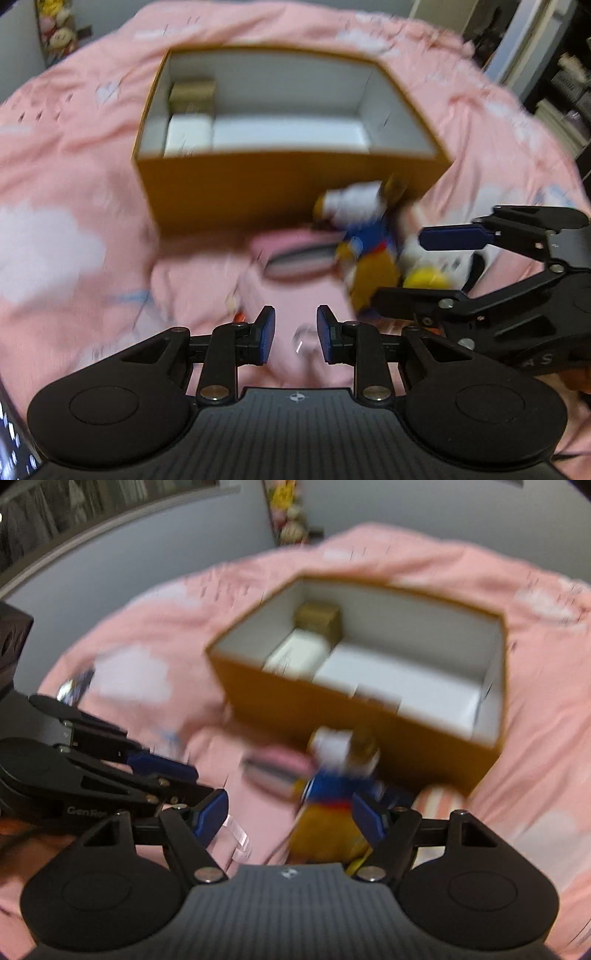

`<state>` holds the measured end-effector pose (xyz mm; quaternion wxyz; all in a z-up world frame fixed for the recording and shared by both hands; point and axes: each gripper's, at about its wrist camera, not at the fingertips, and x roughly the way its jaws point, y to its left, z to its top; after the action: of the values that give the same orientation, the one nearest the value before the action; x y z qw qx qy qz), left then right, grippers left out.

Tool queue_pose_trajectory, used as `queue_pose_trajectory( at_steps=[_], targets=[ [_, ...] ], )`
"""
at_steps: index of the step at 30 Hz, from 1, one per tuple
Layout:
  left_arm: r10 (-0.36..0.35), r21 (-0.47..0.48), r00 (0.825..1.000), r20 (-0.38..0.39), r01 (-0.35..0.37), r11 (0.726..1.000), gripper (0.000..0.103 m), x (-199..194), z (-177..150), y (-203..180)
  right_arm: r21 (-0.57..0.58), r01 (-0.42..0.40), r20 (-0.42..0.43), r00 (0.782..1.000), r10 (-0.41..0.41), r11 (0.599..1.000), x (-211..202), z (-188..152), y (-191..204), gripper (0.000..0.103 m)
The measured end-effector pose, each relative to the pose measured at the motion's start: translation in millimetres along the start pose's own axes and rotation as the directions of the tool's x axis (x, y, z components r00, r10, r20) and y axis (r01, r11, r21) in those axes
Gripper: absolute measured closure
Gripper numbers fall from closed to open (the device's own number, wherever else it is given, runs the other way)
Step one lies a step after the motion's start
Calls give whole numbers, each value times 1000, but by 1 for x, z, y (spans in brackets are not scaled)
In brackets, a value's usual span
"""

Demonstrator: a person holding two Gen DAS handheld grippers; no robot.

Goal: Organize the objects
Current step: 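Move both tools out of the box toward the pink pouch and plush toys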

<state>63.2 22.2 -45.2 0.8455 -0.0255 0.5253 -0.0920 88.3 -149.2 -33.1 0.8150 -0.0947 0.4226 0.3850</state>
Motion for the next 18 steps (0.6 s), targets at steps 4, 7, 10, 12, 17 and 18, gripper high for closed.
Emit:
queue_pose_trajectory(
  at_steps=[4, 7, 10, 12, 17, 18],
  targets=[
    [56, -20, 996, -68, -58, 998, 72, 9, -19, 5, 12, -34, -138, 990, 35, 999, 20, -12, 6, 30],
    [63, -48, 994, -90, -67, 997, 72, 11, -26, 13, 29, -74, -212, 974, 78, 997, 30, -26, 11, 30],
    [57, -64, 996, -75, -61, 996, 72, 6, -31, 17, 45, -101, -254, 961, 109, 994, 41, -33, 15, 30],
    [53, -71, 996, -68, -58, 996, 72, 4, -32, 19, 57, -102, -266, 957, 114, 993, 46, -36, 13, 30],
    [47, -75, 997, -63, -52, 996, 72, 3, -35, 17, 104, -117, -306, 941, 144, 988, 63, -41, 8, 35],
    [46, -76, 997, -61, -50, 996, 72, 3, -35, 17, 111, -130, -305, 939, 158, 985, 63, -41, 8, 40]
  ],
)
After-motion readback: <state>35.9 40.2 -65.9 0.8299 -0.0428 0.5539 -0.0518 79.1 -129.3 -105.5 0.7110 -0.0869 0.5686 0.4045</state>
